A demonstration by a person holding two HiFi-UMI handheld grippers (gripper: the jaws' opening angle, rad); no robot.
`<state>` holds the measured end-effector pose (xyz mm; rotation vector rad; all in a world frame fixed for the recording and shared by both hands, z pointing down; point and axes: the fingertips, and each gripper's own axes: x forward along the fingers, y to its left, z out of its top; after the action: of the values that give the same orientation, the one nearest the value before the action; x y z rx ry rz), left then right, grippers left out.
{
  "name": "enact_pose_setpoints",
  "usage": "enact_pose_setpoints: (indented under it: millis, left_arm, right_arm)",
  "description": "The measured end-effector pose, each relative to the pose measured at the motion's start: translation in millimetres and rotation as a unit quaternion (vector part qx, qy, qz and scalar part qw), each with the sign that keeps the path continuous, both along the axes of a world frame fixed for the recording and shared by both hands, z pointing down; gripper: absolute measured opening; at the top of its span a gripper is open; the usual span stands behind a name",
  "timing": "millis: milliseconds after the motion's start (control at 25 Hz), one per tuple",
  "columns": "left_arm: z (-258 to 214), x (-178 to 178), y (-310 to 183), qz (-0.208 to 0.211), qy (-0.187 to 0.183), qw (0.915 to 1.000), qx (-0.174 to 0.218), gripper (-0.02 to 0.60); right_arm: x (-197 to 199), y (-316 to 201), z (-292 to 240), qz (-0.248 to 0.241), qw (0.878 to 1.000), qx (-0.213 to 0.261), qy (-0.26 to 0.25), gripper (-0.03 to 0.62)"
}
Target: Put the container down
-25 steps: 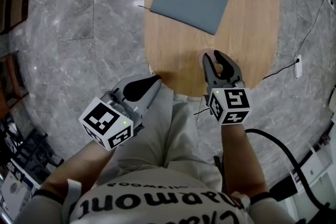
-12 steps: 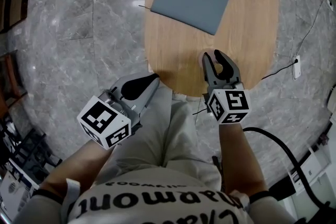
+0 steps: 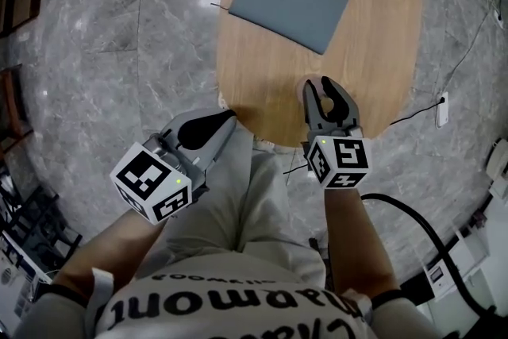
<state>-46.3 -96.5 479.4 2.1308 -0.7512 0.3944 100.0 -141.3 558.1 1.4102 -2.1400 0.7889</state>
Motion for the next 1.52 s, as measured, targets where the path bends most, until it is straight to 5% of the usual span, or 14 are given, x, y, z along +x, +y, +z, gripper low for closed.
enact_pose_setpoints:
  millis: [240,440,640,1000,1200,1520]
  left_arm:
    - [-5.3,-3.1,-1.9,-0.032,0.011,0.9994,-0.003,0.015]
    - [-14.4,-17.5,-3.9,-0.04,-0.015,0.999,0.012,0.015]
    - [-21.4,-30.2,4.4,-0.096,-0.022,0.9951,-0.005,0.014]
    - [-68.0,-37.3,27.1,-0.15,0.012,0.9882,0.026,0.014]
    - [-117.8,-24.7,42.5,-0.142,0.031,0.9877,0.058,0.014]
    - [-197.7,-10.6,61.7,-0.134,0.056,0.9805,0.132,0.014]
  right_arm:
    - [4.1,0.4,4.4,0.004,1.0,-0.008,0.005,0.121]
    - [-2.2,1.0,6.7,-0.002,1.0,-0.013,0.009,0.136]
    - [-3.4,-2.1,-10.2,-0.009,1.0,-0.009,-0.004,0.181]
    - [22.7,-1.5,-55.1,0.09,0.995,-0.011,-0.038,0.178]
    - [37.9,9.2,-126.2,0.098,0.995,0.029,-0.005,0.063]
    - [46.1,19.2,-300.7,0.069,0.979,0.164,-0.1,0.027]
